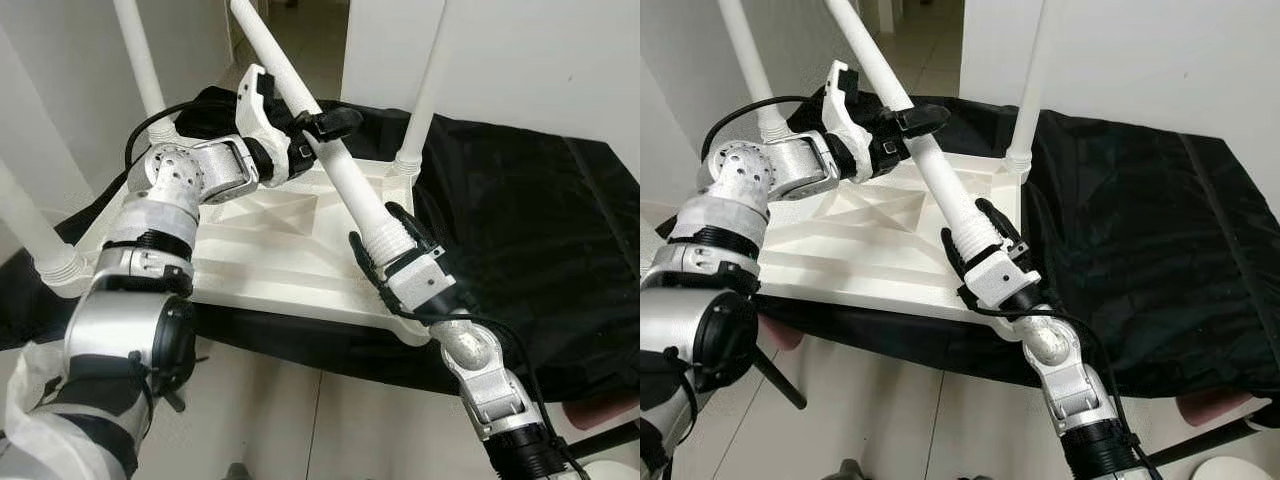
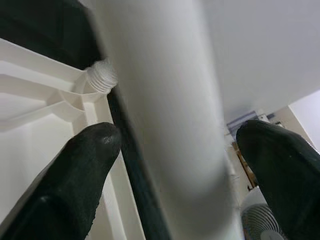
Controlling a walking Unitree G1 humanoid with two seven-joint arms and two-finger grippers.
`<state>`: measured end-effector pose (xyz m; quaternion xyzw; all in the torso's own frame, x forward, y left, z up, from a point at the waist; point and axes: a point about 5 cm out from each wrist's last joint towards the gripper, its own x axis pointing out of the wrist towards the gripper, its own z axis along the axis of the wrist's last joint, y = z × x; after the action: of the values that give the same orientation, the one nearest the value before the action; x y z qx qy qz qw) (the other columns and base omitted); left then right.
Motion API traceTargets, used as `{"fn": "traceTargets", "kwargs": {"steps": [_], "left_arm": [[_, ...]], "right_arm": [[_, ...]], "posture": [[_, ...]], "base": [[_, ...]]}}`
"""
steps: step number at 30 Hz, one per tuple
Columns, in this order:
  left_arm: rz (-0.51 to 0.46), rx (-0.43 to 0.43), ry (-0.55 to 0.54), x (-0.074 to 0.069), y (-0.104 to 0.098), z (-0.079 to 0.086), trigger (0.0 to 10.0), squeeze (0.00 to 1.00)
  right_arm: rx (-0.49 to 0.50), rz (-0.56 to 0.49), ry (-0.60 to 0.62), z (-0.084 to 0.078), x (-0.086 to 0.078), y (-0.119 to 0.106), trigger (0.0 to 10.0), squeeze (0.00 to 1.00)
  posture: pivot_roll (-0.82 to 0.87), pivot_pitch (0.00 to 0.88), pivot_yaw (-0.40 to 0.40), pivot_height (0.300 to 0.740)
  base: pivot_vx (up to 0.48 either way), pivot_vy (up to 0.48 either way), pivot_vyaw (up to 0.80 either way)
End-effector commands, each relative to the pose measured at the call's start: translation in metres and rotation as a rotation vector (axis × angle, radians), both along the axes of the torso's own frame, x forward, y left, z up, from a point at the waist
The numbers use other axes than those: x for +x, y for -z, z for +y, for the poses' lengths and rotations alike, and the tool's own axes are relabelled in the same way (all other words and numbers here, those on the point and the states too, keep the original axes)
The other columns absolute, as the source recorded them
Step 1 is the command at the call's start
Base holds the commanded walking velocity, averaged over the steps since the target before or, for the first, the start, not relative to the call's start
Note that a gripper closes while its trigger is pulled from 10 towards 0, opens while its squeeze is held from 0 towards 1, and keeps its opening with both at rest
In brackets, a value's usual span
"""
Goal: Building children table
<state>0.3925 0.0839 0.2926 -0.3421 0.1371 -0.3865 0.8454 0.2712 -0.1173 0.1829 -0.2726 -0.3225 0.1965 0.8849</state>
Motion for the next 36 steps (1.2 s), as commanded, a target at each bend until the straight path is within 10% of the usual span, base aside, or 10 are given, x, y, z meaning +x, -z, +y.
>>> {"fn": "traceTargets", "kwargs": {"steps": [1, 3, 7, 9, 11, 12, 15, 33, 34, 36], "left_arm": [[-0.085, -0.072, 0.096, -0.003, -0.011, -0.002, 10.0, 0.00], [-0.076, -0.075, 0.071, 0.001, -0.014, -0.001, 8.5, 0.00], [-0.075, -0.073, 0.087, 0.001, -0.014, -0.004, 10.0, 0.00], [-0.065, -0.072, 0.076, 0.004, -0.014, -0.005, 6.2, 0.00], [-0.063, -0.070, 0.069, 0.005, -0.014, -0.005, 6.4, 0.00], [-0.066, -0.073, 0.062, 0.006, -0.016, -0.005, 2.5, 0.00], [-0.080, -0.077, 0.047, 0.008, -0.019, -0.003, 0.0, 0.00], [-0.109, -0.120, -0.046, 0.016, -0.031, 0.015, 0.0, 0.00], [-0.119, -0.124, -0.034, 0.015, -0.032, 0.016, 10.0, 0.00], [-0.120, -0.108, -0.047, 0.016, -0.032, 0.019, 10.0, 0.00]], "right_arm": [[-0.003, -0.042, 0.001, -0.002, -0.003, -0.005, 10.0, 0.00], [-0.019, -0.056, 0.001, -0.003, -0.007, -0.003, 10.0, 0.00], [-0.031, -0.073, -0.007, -0.002, -0.009, -0.004, 10.0, 0.00], [-0.056, -0.086, -0.018, 0.000, -0.011, -0.003, 10.0, 0.00], [-0.066, -0.089, -0.022, 0.001, -0.012, -0.002, 10.0, 0.00], [-0.081, -0.091, -0.030, 0.001, -0.013, -0.001, 10.0, 0.00], [-0.084, -0.086, -0.038, 0.002, -0.014, 0.001, 10.0, 0.00], [-0.043, -0.073, -0.033, -0.004, -0.008, 0.001, 10.0, 0.00], [0.001, -0.055, -0.040, -0.005, -0.008, 0.000, 10.0, 1.00], [0.042, -0.043, -0.045, -0.008, -0.009, 0.000, 10.0, 1.00]], "posture": [[-0.08, 0.000, 0.010, 0.740], [-0.09, 0.000, 0.019, 0.740], [-0.09, 0.000, 0.020, 0.740], [-0.09, 0.000, 0.022, 0.740], [-0.09, 0.000, 0.020, 0.740], [-0.09, 0.000, 0.019, 0.740], [-0.09, 0.000, 0.019, 0.740], [-0.08, 0.000, 0.008, 0.740], [-0.08, 0.000, 0.007, 0.740], [-0.08, 0.000, 0.004, 0.740]], "base": [[0.000, 0.000, 0.00], [0.000, 0.000, 0.00], [0.000, 0.000, 0.00], [0.000, 0.000, 0.00], [0.000, 0.000, 0.00], [0.000, 0.000, 0.00], [0.000, 0.000, 0.00], [0.000, 0.000, 0.00], [0.000, 0.000, 0.00], [0.000, 0.000, 0.00]]}}
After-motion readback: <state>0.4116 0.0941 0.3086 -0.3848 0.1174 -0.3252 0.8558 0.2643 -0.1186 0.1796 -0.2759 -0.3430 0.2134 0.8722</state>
